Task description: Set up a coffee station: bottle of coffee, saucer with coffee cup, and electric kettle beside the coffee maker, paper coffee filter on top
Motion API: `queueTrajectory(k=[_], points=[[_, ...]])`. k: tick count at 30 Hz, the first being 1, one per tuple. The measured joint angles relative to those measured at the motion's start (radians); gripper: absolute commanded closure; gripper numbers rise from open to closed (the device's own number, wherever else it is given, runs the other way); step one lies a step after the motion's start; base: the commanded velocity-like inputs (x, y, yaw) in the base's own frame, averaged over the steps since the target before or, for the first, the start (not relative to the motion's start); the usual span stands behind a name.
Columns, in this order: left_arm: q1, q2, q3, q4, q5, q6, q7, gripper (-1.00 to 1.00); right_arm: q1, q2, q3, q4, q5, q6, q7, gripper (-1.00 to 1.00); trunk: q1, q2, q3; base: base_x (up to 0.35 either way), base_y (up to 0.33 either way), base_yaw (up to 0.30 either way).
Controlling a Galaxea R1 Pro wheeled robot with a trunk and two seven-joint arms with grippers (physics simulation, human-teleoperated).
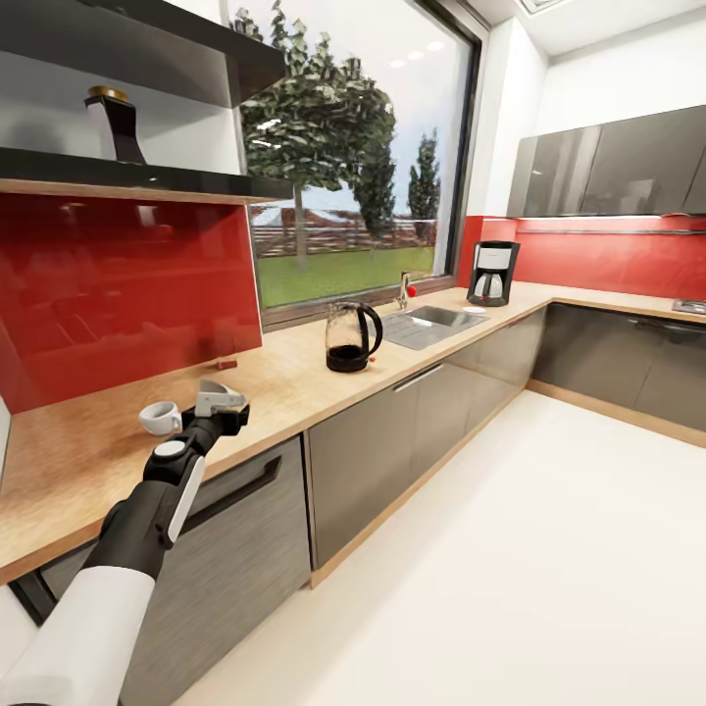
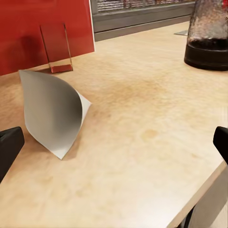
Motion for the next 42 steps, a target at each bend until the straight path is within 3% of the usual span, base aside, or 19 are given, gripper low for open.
queueTrajectory(k=[23, 42], points=[[0.000, 0.000, 0.003, 0.005, 0.000, -0.003, -0.002, -1.00, 0.000, 0.000, 0.000, 0.000, 0.000, 0.000, -0.001, -1.00, 0.000, 0.000, 0.000, 0.116, 0.000, 0.000], [0.000, 0.000, 0.004, 0.048, 0.001, -0.005, -0.001, -1.00, 0.000, 0.000, 0.000, 0.000, 0.000, 0.000, -0.001, -1.00, 0.000, 0.000, 0.000, 0.009, 0.000, 0.000]])
